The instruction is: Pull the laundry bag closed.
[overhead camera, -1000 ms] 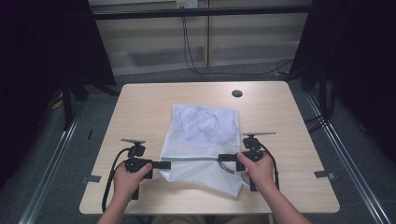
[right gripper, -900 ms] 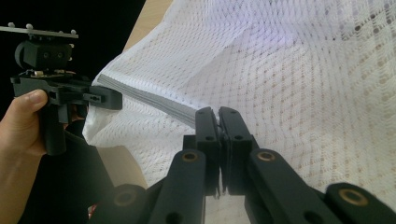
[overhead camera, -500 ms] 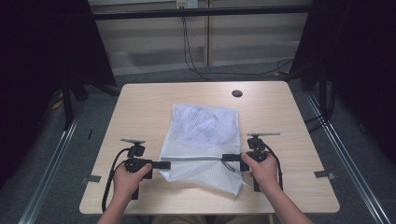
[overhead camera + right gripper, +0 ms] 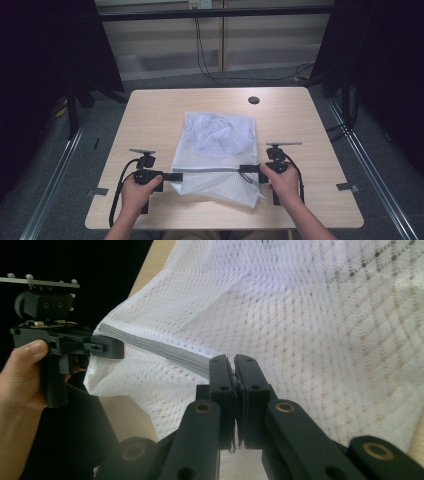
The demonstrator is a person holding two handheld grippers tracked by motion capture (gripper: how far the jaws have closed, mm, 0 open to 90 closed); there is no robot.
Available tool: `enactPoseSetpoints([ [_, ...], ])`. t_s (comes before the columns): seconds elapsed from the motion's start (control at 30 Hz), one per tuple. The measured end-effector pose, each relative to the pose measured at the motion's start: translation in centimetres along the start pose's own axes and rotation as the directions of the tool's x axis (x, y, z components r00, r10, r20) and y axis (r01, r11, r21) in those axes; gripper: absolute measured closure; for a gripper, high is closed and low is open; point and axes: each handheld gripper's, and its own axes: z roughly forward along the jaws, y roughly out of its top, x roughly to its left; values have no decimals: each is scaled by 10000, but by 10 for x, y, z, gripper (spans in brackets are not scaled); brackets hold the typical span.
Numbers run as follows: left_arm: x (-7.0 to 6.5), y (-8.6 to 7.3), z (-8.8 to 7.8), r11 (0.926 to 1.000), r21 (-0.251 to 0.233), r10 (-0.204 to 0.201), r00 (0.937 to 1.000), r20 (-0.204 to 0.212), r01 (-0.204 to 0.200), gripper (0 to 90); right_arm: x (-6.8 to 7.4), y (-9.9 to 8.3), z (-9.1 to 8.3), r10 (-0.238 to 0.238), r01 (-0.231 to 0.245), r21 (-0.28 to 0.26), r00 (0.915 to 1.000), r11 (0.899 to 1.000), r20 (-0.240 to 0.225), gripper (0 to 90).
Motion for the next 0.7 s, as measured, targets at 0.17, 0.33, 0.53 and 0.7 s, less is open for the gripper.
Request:
enactPoseSetpoints([
  [0.17, 0, 0, -1, 10000, -6, -2, 10000, -16, 2, 896, -1, 0, -1, -36, 36, 37, 10000, 10000, 44, 874],
  [0.33, 0, 0, 1, 9999, 39, -103, 9999, 70, 103, 896, -2, 0, -3, -32, 32, 9, 10000, 10000, 72, 874],
  [0.53, 1, 0, 0, 10000, 27, 36, 10000, -27, -36, 896, -6, -1, -7, -3, 3, -28, 9999, 10000, 148, 874],
  [0.7, 0, 0, 1, 9999, 23, -122, 9999, 61, 122, 896, -7, -1, -9, 23, -22, -66, 9999, 10000, 168, 874],
])
